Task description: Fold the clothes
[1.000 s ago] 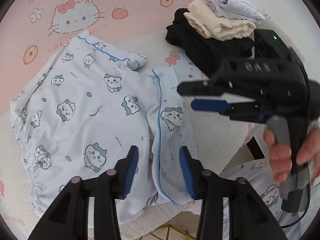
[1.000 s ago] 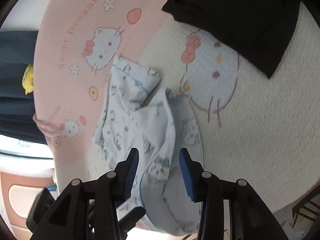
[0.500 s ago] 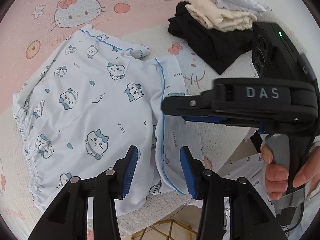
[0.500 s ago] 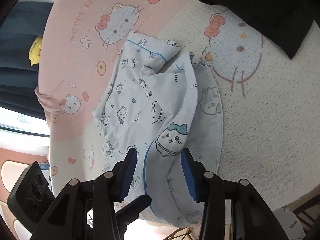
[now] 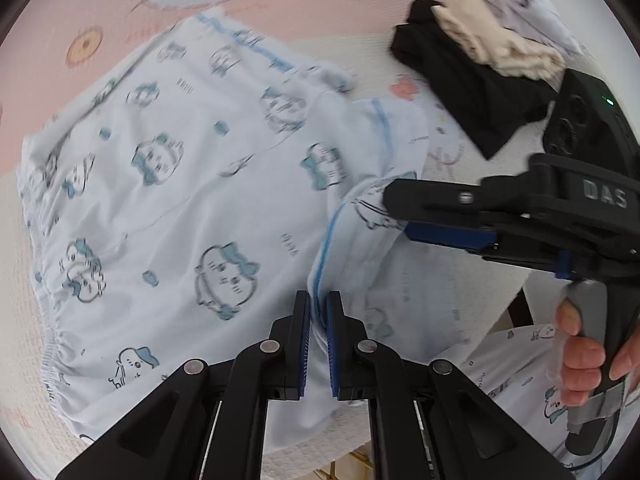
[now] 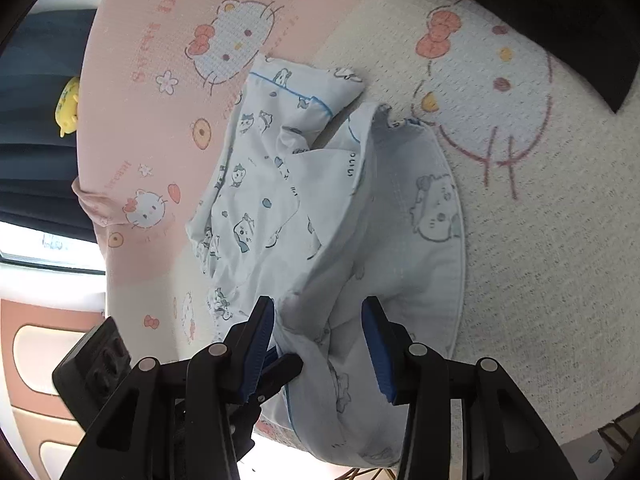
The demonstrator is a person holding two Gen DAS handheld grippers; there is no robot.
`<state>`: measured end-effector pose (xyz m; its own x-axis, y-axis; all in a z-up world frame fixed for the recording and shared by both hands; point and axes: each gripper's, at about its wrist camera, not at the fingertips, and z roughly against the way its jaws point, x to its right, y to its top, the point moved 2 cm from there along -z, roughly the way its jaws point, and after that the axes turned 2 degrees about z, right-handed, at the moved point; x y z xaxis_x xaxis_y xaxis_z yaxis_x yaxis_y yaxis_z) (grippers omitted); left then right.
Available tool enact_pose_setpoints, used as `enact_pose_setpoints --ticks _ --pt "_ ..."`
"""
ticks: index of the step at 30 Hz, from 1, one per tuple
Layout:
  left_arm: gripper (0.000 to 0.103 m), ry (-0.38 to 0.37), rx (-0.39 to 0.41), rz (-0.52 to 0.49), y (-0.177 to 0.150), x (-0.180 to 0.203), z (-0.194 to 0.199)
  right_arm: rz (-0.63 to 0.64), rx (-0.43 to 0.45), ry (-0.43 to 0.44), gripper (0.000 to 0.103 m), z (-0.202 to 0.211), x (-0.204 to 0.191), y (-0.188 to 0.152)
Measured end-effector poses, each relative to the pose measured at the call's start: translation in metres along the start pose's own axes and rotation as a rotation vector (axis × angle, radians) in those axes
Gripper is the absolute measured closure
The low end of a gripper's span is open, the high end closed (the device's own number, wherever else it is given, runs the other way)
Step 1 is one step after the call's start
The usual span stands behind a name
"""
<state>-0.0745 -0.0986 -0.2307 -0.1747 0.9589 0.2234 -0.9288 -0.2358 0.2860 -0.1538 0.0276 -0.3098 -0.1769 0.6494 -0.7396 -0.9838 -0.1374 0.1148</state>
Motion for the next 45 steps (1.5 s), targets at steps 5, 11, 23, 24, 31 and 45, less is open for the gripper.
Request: enact_pose_setpoints --ticks 5,11,23,24,31,45 --pt "0.096 0.001 -0.015 0.024 -0.001 -0.011 -0.005 0.026 -0.025 -0.018 0.058 -0.013 -0.005 0.001" --pt "0.096 0.023 -0.016 -0.011 -0.001 -0.006 -0.003 0.105 -0.047 -0.052 0.058 -0.021 -0.020 -0.002" --pt "0.096 0.038 -0.019 -0.027 -0.001 -0.005 -0.004 0.132 -0.061 -0.003 0.068 -0.021 -0.033 -0.002" --pt "0.096 0.040 -0.018 -0.030 -0.001 -0.005 -0.004 0.126 -0.070 -0.010 0.080 -0.024 -0.031 -0.001" --pt "0.093 0.049 -0.007 0.003 0.007 -0.006 0.010 0.126 -0.030 0.057 0.096 -0.013 -0.041 0.006" --pt "0.045 0.103 0.023 -0.090 0.027 0.034 0.021 0.074 -0.026 0.137 0.096 0.002 -0.047 0.015"
